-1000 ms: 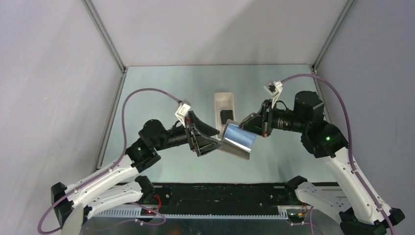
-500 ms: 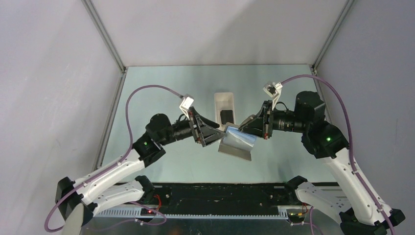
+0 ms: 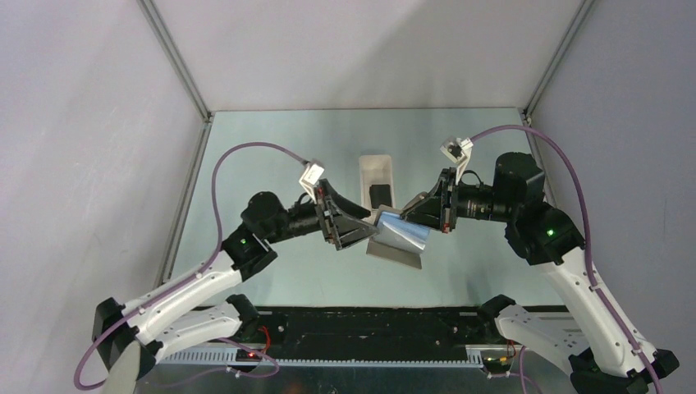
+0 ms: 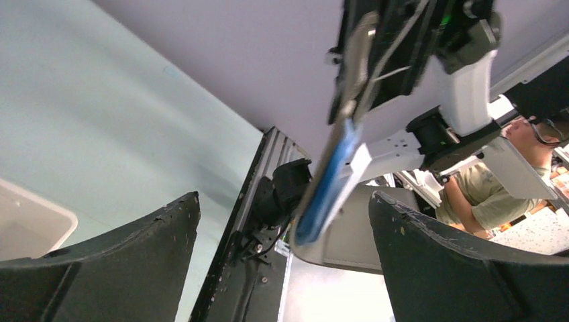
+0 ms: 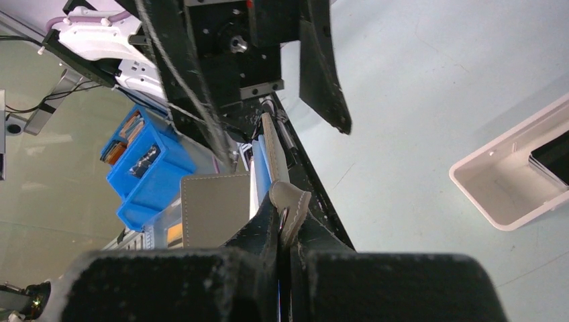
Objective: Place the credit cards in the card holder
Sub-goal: Open the card holder at the center of the board.
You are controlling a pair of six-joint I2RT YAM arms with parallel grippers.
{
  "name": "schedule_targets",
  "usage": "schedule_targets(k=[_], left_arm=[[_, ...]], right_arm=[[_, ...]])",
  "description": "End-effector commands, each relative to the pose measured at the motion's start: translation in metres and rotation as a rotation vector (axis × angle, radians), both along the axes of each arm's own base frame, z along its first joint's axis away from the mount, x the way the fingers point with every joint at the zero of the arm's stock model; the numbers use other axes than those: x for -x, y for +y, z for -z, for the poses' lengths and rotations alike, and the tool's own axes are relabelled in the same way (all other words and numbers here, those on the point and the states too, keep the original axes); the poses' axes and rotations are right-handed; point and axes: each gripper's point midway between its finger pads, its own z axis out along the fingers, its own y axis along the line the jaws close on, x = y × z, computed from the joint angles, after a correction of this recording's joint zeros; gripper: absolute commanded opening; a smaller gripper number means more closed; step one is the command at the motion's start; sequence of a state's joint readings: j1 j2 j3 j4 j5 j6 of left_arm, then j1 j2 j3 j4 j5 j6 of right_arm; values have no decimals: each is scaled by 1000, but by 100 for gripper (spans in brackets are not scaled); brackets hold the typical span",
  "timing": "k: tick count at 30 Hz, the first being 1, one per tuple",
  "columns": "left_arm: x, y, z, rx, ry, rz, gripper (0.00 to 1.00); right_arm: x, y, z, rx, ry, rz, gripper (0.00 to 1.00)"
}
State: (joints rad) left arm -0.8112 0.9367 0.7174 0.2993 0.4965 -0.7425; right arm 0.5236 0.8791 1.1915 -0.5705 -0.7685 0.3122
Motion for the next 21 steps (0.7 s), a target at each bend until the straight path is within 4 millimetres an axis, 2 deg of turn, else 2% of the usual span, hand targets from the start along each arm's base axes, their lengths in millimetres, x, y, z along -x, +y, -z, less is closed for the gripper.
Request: schedule_targets(k=[1,9,17,21], left_arm=[[12,12,-39,124,-98,5,100],[9,0,-45,119,-93,46,100],[-2,-17,-28,69,-47,79,96],[2,-17,-28,67,-51,101,97]], right_arm=[[2,3,-11,-27,-54,-29,0],[4,4,-10,-31,-50,-46,0],[5,4,-9,-28,-50,-50,0],[4,3,-7,-21,-50,-42,0]])
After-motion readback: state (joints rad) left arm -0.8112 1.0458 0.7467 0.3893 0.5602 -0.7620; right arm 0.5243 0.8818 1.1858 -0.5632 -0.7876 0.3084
